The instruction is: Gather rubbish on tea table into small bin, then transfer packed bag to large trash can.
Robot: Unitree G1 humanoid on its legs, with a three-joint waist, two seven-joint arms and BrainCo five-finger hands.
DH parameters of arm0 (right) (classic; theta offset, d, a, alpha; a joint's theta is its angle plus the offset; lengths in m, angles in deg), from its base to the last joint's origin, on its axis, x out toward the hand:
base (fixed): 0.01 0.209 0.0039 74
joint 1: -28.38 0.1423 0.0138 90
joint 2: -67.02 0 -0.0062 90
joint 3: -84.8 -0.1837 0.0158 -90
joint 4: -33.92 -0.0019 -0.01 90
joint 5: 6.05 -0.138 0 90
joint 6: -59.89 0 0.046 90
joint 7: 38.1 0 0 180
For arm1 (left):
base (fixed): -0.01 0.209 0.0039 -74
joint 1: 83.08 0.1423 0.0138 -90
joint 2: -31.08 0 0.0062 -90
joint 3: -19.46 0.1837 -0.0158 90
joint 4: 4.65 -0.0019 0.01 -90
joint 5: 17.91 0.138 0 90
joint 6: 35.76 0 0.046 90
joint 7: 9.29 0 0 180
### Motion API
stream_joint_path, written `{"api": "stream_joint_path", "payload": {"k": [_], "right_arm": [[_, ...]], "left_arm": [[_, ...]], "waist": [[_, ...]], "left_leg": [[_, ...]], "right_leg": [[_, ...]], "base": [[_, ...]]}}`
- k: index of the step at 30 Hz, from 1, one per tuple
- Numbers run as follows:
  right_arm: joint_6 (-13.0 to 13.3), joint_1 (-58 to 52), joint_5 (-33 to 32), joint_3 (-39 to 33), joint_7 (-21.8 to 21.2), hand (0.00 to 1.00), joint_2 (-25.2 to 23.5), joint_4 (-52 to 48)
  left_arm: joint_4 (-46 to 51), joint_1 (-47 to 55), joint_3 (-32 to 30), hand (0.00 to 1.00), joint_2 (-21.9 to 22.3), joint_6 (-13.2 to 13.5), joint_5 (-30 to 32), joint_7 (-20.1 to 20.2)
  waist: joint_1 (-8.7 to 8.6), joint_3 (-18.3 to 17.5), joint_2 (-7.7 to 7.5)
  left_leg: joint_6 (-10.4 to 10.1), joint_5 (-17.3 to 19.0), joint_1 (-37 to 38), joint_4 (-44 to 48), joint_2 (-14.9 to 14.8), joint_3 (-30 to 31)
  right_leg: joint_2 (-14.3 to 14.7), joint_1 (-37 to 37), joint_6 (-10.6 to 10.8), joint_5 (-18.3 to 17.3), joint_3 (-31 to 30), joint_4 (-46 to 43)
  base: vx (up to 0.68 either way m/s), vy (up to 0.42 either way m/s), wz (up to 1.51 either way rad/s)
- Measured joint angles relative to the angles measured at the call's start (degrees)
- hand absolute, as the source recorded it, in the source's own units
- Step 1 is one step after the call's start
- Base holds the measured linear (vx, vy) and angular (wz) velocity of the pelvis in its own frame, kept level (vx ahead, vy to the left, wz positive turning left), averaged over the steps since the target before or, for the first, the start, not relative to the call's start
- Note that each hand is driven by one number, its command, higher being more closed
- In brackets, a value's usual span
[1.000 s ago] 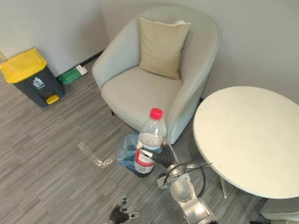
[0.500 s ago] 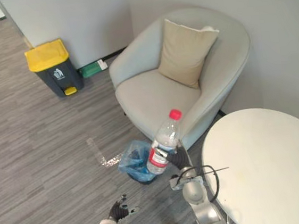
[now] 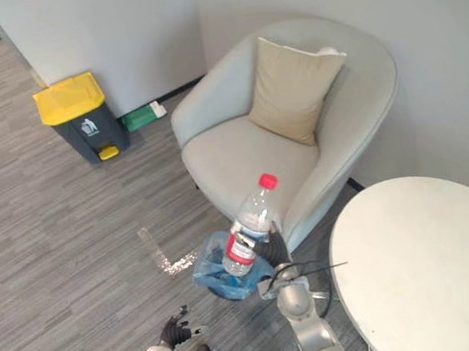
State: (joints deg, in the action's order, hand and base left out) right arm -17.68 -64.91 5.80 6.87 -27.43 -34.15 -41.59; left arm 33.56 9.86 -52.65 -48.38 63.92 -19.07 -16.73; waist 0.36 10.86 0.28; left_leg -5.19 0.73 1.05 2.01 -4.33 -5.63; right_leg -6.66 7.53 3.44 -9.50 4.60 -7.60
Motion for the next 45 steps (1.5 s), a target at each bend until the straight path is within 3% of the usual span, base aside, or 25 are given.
{"api": "stream_joint_path", "payload": {"k": [2,5,7,8,11,18,31,45], "right_arm": [[-0.3,0.6,1.8,0.0,1.1,1.00,0.0,2.9],[-0.4,5.8,2.3,-0.1,3.0,1.00,0.7,7.4],[-0.9,13.6,3.7,-0.2,5.4,1.00,3.4,10.4],[-0.9,15.0,3.8,-0.3,5.8,1.00,4.1,10.9],[-1.2,25.3,3.8,-0.5,7.8,1.00,7.5,13.7],[-2.3,37.2,3.6,-0.8,9.8,1.00,12.9,15.4],[-2.7,53.0,2.4,-1.6,13.6,1.00,22.0,8.8],[-3.9,58.3,1.6,2.6,14.1,1.00,23.8,17.8]], "left_arm": [[0.0,0.0,-0.4,0.00,-0.1,0.1,0.0,-0.1],[0.9,-0.7,-2.3,0.00,-0.5,0.3,-0.2,-0.4],[2.7,-2.7,-3.9,0.00,-0.9,0.9,-1.7,-2.2],[3.0,-3.1,-4.1,0.00,-1.1,1.0,-2.0,-2.5],[5.3,-7.1,-6.2,0.00,-2.8,1.6,-4.5,-3.9],[12.0,-10.5,-8.0,0.00,-2.4,2.8,-5.9,-5.2],[22.2,-19.8,-8.6,0.00,2.1,5.2,-7.7,-6.3],[25.4,-20.5,-7.4,0.00,2.0,6.2,-10.2,-6.2]], "waist": [[0.05,0.0,-0.03],[0.10,1.2,0.16],[0.36,5.3,0.98],[0.36,6.2,1.08],[2.29,10.5,1.49],[3.12,13.6,2.10],[4.95,15.7,2.09],[5.88,15.6,2.02]], "left_leg": [[0.0,-0.7,-0.5,-0.8,0.1,0.1],[0.1,-1.2,-7.9,3.2,-0.1,1.7],[0.6,-0.9,-16.6,9.6,-0.4,3.8],[0.7,-0.7,-17.5,10.3,-0.3,4.1],[0.9,-0.9,-27.5,14.7,0.6,4.8],[1.5,-4.5,-40.0,15.3,0.9,5.3],[1.3,-6.6,-60.0,19.2,1.9,6.7],[1.2,-7.8,-69.2,21.2,3.2,7.2]], "right_leg": [[0.0,-0.7,0.0,0.0,0.2,-0.1],[0.1,-7.0,0.0,0.0,1.3,-3.1],[0.2,-14.6,0.0,-1.1,2.5,-9.9],[0.0,-15.7,-0.1,-1.7,2.7,-11.2],[-1.4,-26.0,0.7,-5.7,2.9,-18.1],[-2.7,-40.9,0.6,-5.7,3.2,-24.7],[-4.8,-61.5,-0.1,-6.3,4.5,-33.0],[-7.5,-70.5,-0.8,-9.2,6.8,-39.5]], "base": [[-0.06,-0.012,0.05],[-0.15,-0.006,0.22],[-0.22,0.016,0.39],[-0.27,0.009,0.38],[-0.30,0.009,0.16],[-0.14,0.022,0.05],[0.01,0.001,0.07],[0.01,-0.006,0.15]]}}
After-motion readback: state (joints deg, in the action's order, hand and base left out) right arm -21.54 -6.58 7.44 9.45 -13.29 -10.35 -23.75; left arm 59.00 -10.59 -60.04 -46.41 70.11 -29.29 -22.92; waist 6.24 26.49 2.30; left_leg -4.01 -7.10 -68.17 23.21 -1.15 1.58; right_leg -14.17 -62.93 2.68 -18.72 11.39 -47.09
